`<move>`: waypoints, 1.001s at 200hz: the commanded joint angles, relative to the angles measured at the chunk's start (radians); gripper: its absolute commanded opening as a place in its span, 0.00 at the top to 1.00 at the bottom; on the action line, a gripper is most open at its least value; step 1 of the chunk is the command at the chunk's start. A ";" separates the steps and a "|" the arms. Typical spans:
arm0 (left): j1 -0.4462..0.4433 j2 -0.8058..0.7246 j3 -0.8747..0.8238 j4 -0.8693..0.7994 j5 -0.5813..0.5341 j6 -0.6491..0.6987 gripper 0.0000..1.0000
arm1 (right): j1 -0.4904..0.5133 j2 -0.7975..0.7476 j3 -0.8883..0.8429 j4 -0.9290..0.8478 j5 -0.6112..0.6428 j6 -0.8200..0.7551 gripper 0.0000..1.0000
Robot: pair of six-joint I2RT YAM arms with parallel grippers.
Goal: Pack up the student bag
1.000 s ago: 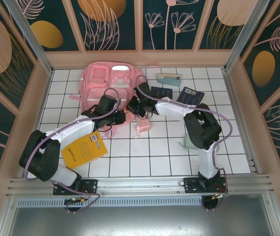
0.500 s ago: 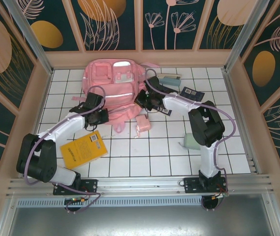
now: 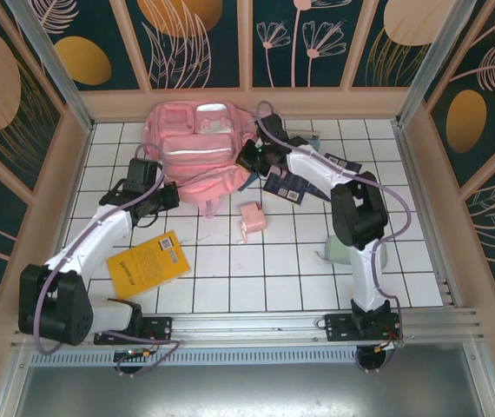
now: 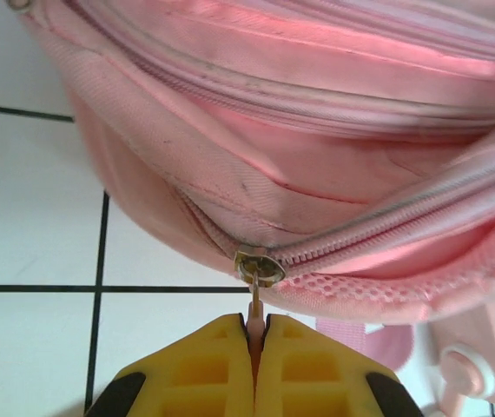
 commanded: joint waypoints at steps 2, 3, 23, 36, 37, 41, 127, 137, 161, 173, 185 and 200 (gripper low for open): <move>-0.033 -0.077 -0.028 -0.020 0.074 0.005 1.00 | -0.041 0.067 0.127 -0.020 0.101 -0.091 1.00; -0.036 -0.078 -0.030 -0.018 0.076 0.004 1.00 | -0.043 0.070 0.130 -0.022 0.103 -0.094 1.00; -0.127 -0.084 -0.045 0.026 0.091 -0.038 1.00 | -0.055 0.111 0.210 -0.070 0.132 -0.128 0.94; -0.166 -0.071 -0.056 0.076 0.092 -0.083 1.00 | -0.065 0.121 0.237 -0.092 0.136 -0.137 0.74; -0.168 -0.070 -0.057 0.081 0.093 -0.086 1.00 | -0.066 0.122 0.238 -0.094 0.137 -0.137 0.73; -0.174 -0.064 -0.062 0.099 0.100 -0.107 1.00 | -0.069 0.119 0.239 -0.097 0.140 -0.137 0.66; -0.256 0.131 -0.021 0.299 0.149 -0.188 1.00 | -0.018 -0.205 -0.161 -0.044 0.178 -0.047 0.37; -0.261 0.145 -0.014 0.306 0.154 -0.182 1.00 | 0.002 -0.239 -0.222 -0.029 0.164 -0.015 0.37; -0.268 0.164 -0.005 0.313 0.173 -0.172 1.00 | 0.063 -0.290 -0.340 0.029 0.129 0.073 0.34; -0.271 0.168 -0.006 0.314 0.180 -0.167 1.00 | 0.089 -0.289 -0.369 0.063 0.106 0.116 0.33; -0.274 0.170 -0.011 0.318 0.185 -0.162 1.00 | 0.110 -0.272 -0.375 0.100 0.089 0.150 0.29; -0.276 0.172 -0.017 0.319 0.185 -0.161 1.00 | 0.124 -0.234 -0.374 0.161 0.042 0.197 0.29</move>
